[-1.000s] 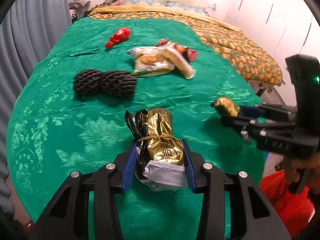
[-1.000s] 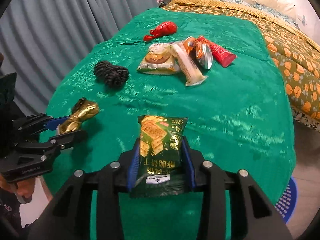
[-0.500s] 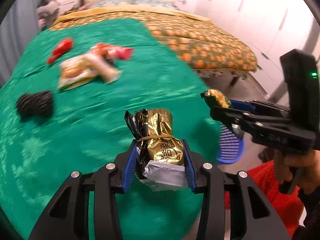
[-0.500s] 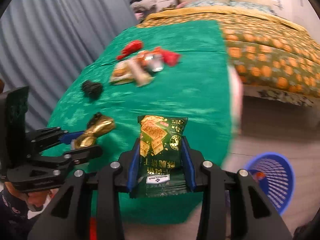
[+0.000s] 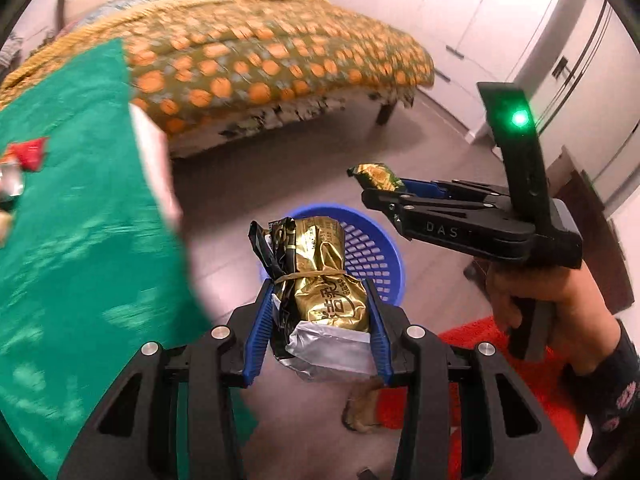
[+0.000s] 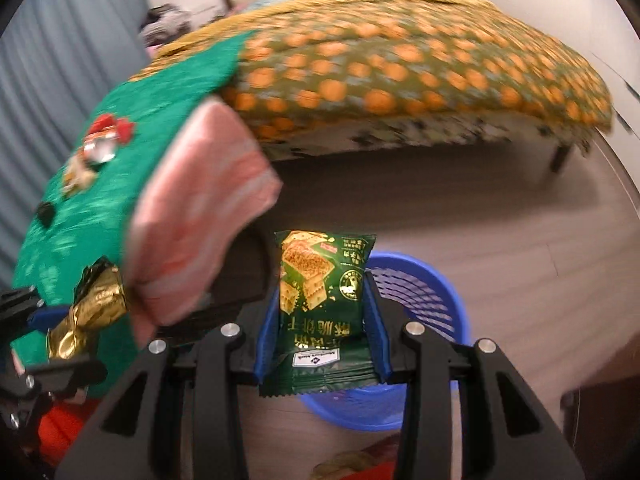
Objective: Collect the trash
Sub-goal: 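Carry both held packets to the blue wastebasket and open both tools, then move both open tools back over the bed toward the remaining trash, then grasp the black fruit net with the left tool while the right grasps the white snack bar, then carry the fruit net and snack bar to the wastebasket and open both tools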
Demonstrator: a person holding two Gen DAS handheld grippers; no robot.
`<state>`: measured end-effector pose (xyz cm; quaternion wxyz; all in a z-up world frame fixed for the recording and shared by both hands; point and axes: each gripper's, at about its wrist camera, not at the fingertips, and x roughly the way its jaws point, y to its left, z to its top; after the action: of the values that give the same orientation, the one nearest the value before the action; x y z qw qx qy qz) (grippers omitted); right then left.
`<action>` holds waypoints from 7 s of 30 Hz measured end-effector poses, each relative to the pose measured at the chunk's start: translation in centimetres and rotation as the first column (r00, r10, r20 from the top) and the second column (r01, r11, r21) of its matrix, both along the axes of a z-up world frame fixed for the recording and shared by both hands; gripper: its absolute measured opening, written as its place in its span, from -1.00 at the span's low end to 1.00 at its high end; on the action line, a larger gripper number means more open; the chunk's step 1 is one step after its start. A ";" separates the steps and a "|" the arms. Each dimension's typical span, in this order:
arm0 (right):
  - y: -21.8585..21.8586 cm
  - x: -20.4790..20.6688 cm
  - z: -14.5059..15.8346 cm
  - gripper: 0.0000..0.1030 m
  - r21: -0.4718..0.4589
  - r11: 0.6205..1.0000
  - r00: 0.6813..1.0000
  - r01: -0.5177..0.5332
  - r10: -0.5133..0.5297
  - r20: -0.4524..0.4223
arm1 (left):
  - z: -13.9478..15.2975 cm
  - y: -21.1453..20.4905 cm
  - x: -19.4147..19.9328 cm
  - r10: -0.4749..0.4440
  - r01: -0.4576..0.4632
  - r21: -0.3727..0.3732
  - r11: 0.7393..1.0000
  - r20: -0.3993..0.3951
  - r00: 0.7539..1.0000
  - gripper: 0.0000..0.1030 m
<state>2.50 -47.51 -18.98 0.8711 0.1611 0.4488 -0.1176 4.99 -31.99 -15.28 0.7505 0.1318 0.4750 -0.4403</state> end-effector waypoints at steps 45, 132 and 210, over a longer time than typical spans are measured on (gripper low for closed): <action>10.9 3.8 4.3 0.68 -0.195 0.974 0.977 -0.112 0.144 0.159 | 2.0 20.0 5.1 0.361 -0.379 0.028 0.925 0.245 0.900 0.89; 31.3 17.9 1.4 0.73 -0.151 0.880 0.889 -0.450 0.458 0.023 | -0.4 34.8 16.4 0.573 -0.602 0.073 0.795 0.231 0.786 0.70; 22.9 10.8 7.7 -0.68 0.093 0.868 0.872 -0.488 0.480 0.098 | 4.0 29.6 10.7 0.472 -0.472 -0.023 0.881 0.104 0.875 -0.32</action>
<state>13.30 -24.57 -11.28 0.8776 0.0975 0.4492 0.1364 15.66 -2.37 -11.31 0.8591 0.0364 0.4530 -0.2356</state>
